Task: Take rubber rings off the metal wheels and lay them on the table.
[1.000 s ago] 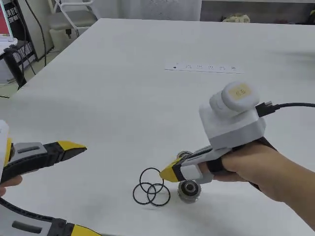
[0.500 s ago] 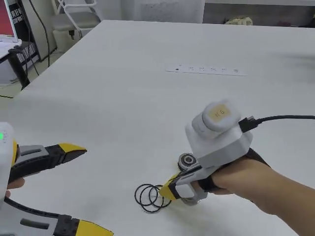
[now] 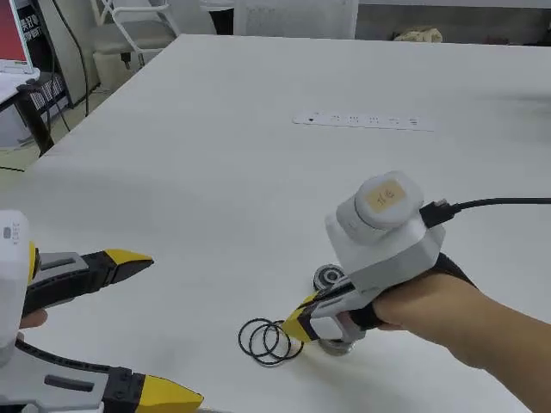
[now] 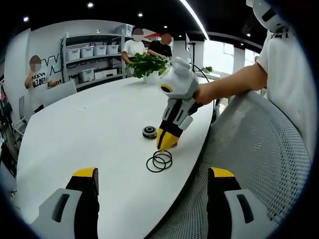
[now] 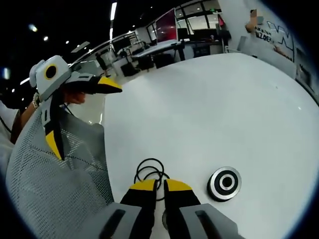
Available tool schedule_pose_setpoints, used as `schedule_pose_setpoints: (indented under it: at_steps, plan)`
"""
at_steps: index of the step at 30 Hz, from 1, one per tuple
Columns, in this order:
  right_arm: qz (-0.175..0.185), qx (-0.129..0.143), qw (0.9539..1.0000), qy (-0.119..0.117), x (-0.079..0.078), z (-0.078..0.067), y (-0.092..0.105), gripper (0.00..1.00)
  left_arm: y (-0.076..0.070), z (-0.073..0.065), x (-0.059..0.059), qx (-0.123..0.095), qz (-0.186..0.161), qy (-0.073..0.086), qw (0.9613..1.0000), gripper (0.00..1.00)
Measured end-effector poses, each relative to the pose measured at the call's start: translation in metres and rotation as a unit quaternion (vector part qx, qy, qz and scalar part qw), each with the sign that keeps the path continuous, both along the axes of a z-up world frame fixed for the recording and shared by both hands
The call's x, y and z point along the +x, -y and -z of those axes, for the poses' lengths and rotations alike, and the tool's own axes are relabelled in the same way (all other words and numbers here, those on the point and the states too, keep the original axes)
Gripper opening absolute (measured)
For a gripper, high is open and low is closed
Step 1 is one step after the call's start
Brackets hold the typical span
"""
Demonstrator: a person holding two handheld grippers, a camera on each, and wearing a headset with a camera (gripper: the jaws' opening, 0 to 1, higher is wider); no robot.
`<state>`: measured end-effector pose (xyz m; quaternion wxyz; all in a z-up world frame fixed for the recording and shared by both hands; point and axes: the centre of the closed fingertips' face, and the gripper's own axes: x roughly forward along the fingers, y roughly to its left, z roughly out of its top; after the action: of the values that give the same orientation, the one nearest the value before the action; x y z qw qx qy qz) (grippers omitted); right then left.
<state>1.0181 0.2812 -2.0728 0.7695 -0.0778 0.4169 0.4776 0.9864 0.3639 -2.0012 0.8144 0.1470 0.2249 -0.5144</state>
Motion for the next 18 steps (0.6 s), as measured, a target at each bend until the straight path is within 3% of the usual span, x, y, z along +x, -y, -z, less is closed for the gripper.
schedule_pose_setpoints:
  at_steps: [6,9,11,14,18]
  plan:
    - [0.038,0.039,0.9980,0.032,0.021,-0.027,0.011,0.04,0.001,-0.001,-0.002,0.004,0.012,0.002,0.9999,0.89]
    - [0.084,0.090,0.9916,0.039,0.037,-0.048,0.017,0.06,0.010,-0.015,-0.008,0.009,0.056,0.031,0.9979,0.93]
    - [0.091,0.104,0.9881,0.067,0.045,-0.059,0.022,0.07,0.017,-0.028,-0.006,-0.003,0.062,0.031,0.9976,0.93]
    - [0.094,0.106,0.9859,0.088,0.049,-0.064,0.033,0.10,0.028,-0.041,0.000,-0.008,0.082,0.048,0.9954,0.91]
    - [0.085,0.117,0.9856,0.088,0.046,-0.059,0.040,0.11,0.038,-0.050,0.008,0.008,0.108,0.062,0.9922,0.83]
